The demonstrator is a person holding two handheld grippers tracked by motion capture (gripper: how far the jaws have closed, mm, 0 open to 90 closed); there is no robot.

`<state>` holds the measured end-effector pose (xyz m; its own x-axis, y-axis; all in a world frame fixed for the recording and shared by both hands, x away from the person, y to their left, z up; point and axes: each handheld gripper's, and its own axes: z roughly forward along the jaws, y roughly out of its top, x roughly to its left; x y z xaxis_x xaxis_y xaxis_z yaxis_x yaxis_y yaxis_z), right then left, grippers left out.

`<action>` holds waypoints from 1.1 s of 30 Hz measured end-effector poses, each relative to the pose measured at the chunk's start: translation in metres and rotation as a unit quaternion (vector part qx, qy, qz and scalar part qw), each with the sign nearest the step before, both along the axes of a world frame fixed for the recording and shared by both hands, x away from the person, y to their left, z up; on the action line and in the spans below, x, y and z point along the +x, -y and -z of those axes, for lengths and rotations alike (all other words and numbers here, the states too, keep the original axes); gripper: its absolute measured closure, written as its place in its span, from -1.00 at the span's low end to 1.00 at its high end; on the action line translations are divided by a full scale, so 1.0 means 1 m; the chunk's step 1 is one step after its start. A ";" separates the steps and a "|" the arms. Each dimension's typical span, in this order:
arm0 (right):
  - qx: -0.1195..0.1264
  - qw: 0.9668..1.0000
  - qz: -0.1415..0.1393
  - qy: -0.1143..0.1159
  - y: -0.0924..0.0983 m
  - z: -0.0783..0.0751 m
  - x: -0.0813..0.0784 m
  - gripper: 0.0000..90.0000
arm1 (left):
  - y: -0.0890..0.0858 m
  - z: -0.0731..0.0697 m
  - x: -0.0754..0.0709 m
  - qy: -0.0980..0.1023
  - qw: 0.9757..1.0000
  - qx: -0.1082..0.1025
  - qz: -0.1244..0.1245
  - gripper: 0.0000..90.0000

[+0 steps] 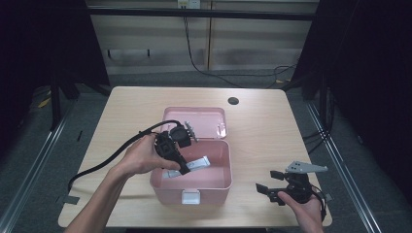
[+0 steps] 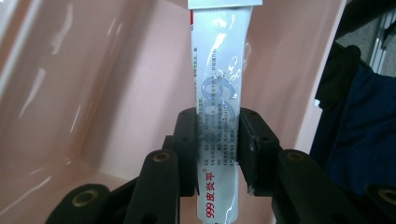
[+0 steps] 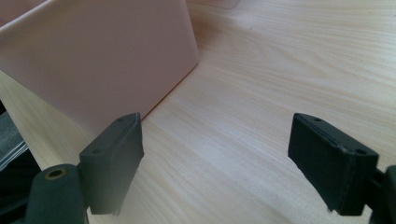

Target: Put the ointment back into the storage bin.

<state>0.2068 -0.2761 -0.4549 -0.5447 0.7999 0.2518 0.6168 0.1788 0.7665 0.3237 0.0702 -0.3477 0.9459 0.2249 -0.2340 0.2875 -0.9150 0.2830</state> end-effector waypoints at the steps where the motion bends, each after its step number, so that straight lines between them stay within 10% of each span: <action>1: 0.000 1.000 0.000 0.000 0.000 0.000 0.000 -0.60 | 0.002 0.002 0.000 -0.001 1.000 0.002 0.001 0.56; 33: -0.001 1.000 0.000 0.002 0.000 0.000 -0.001 -0.61 | 0.034 0.057 -0.004 -0.059 0.996 0.051 0.046 0.56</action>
